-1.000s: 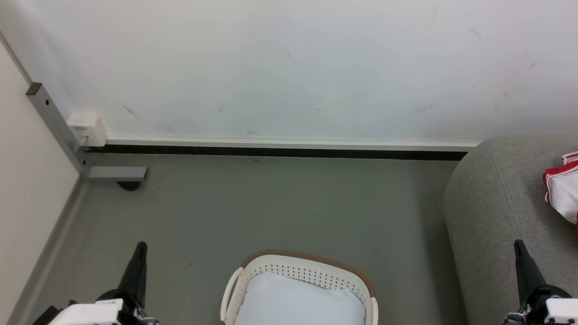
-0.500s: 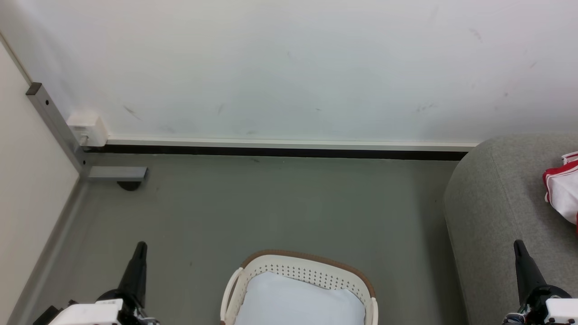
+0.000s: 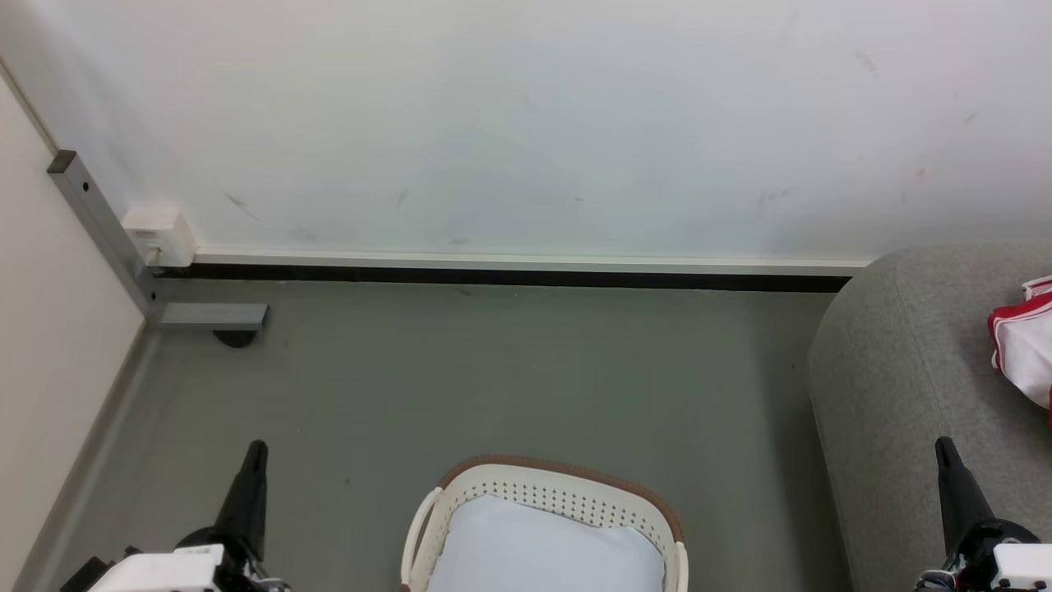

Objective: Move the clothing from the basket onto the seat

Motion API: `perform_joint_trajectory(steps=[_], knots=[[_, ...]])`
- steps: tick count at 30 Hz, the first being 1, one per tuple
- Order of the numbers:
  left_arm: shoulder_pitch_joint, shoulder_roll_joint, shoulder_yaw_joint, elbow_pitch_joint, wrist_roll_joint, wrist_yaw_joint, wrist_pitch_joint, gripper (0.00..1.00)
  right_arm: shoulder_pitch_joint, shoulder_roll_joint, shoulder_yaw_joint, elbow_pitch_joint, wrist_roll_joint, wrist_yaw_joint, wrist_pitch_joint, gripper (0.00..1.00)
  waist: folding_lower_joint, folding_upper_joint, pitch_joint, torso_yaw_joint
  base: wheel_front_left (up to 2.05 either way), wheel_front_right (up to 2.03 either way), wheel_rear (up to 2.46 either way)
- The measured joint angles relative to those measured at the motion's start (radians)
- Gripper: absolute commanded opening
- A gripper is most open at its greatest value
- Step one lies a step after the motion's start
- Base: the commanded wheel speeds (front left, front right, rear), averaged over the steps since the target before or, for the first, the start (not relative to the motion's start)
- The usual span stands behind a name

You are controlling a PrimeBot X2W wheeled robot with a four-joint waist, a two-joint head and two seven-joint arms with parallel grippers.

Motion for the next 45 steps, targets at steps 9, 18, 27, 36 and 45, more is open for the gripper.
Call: perform_joint_trajectory(steps=[9,18,27,36,45], knots=[[0.000,0.000,0.000,0.000,0.000,0.000,0.000,0.00,0.000,0.001,-0.001,0.000,0.000,0.000,0.002,0.00,0.0000,0.0000,0.000,0.000,0.00,0.00,0.00],[0.000,0.000,0.000,0.000,0.000,0.000,0.000,0.00,0.000,0.001,-0.002,0.000,0.000,0.000,0.003,0.00,0.0000,0.0000,0.000,0.000,0.00,0.00,0.00],[0.000,0.000,0.000,0.000,0.000,0.000,0.000,0.00,0.000,0.002,-0.002,0.000,-0.001,0.000,0.004,0.00,0.0000,0.0000,0.000,0.000,0.00,0.00,0.00],[0.000,0.000,0.000,0.000,0.000,0.000,0.000,0.00,0.000,0.002,-0.003,0.000,-0.002,0.000,0.004,0.00,0.0000,0.0000,0.000,0.000,0.00,0.00,0.00],[0.000,0.000,0.000,0.000,0.000,0.000,0.000,0.00,0.000,0.002,-0.003,0.000,-0.002,0.000,0.004,0.00,0.0000,0.0000,0.000,0.000,0.00,0.00,0.00]])
